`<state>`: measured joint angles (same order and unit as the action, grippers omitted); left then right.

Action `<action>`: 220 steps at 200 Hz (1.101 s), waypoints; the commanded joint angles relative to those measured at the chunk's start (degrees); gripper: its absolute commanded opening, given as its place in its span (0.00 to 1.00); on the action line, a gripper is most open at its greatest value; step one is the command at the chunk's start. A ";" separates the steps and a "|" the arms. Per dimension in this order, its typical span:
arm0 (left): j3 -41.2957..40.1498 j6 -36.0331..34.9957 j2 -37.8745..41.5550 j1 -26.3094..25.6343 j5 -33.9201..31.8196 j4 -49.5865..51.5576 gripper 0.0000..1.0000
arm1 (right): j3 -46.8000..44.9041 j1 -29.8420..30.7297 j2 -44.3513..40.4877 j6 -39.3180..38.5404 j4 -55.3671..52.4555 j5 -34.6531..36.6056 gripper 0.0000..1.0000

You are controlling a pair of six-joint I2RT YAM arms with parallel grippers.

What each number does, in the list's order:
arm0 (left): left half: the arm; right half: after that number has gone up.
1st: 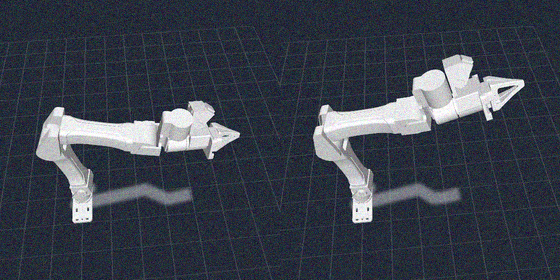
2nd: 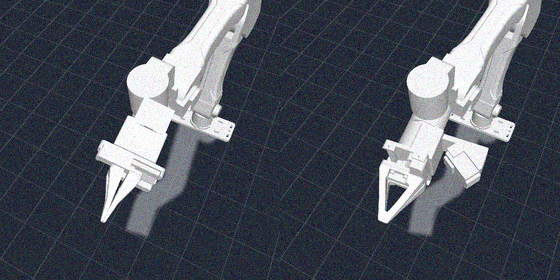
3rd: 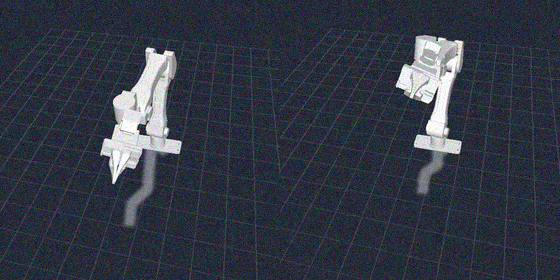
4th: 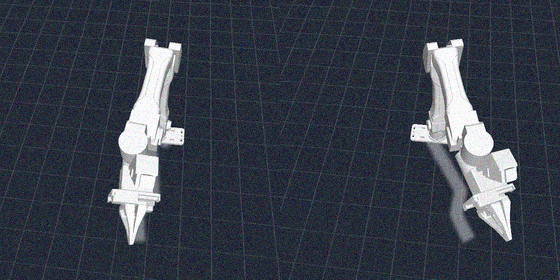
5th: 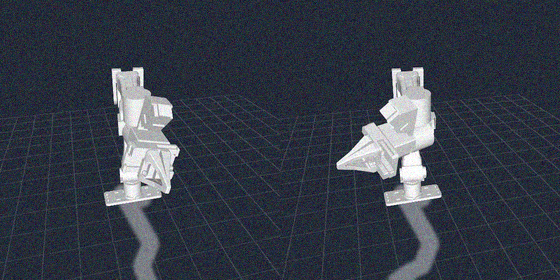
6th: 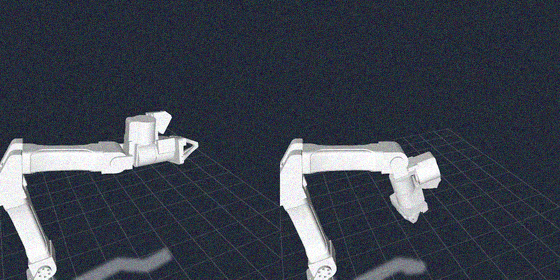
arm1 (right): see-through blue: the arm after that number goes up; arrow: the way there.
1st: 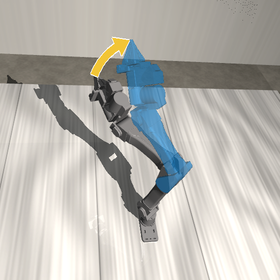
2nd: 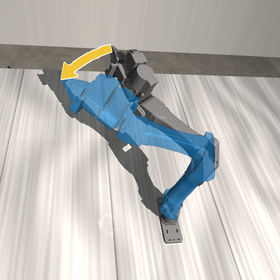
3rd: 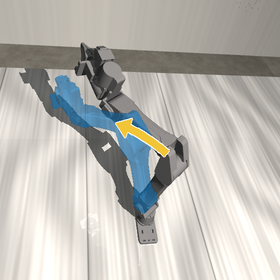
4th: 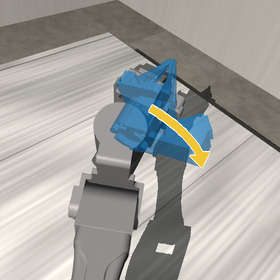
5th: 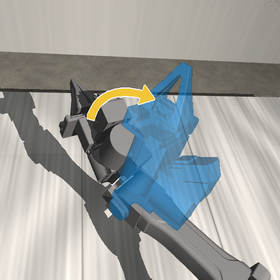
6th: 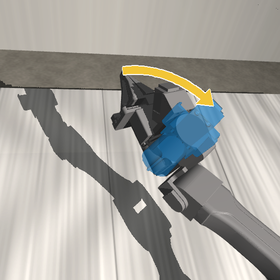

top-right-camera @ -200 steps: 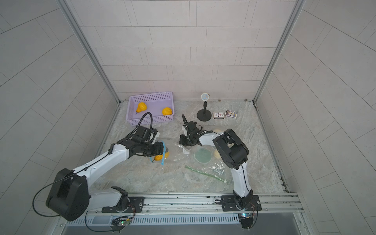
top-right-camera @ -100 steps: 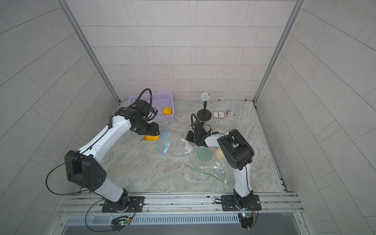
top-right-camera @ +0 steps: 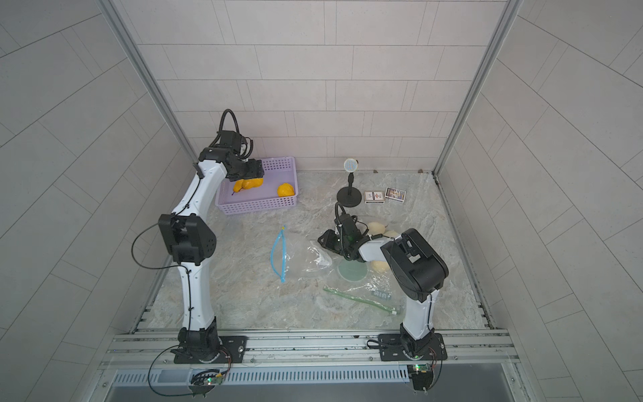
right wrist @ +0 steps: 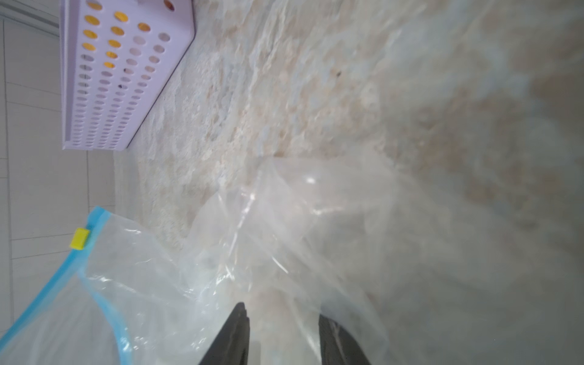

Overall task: Open the zip-top bag and take out the pear
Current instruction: Place the pear in the basket, then pick up the zipper food storage bag at the center of the board.

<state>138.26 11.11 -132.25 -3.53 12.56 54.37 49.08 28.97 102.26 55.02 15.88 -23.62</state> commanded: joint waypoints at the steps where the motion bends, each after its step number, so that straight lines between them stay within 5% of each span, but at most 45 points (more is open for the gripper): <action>1: 9.83 1.78 -6.76 0.61 5.98 4.07 1.00 | 1.56 0.12 -7.36 -2.56 -10.11 -2.44 0.50; 19: 10.66 2.25 -5.78 0.49 8.54 5.34 1.00 | 2.35 0.01 -14.61 -6.12 -16.97 -1.79 0.58; 41: 4.13 2.99 4.41 0.34 7.81 4.92 1.00 | 2.58 -1.91 -25.79 -10.64 -32.36 4.59 0.60; 64: -14.14 4.75 22.27 -2.14 10.41 -3.22 1.00 | -1.24 -9.14 -38.27 -12.19 -49.00 17.14 0.63; 88: -37.21 7.52 39.27 -10.40 11.86 -16.62 1.00 | -8.35 -21.93 -49.59 -13.40 -57.17 23.14 0.73; 112: -53.34 13.33 46.56 -17.08 15.76 -24.28 1.00 | -15.63 -33.70 -50.03 -16.06 -57.58 14.37 0.80; 168: -73.31 18.10 52.37 -27.29 16.70 -31.52 1.00 | -22.10 -32.27 -51.40 -14.26 -57.09 10.53 0.81; 198: -80.18 20.16 52.35 -29.87 17.69 -36.07 1.00 | -26.07 -23.89 -50.28 -9.26 -52.72 9.86 0.79; 220: -83.63 21.41 52.06 -30.65 18.56 -38.57 1.00 | -29.26 -15.45 -49.26 -2.97 -45.92 9.01 0.69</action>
<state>57.45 30.20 -81.73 -33.71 29.87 22.02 22.63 6.98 52.16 44.56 -35.92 -13.32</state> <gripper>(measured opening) 0.999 0.740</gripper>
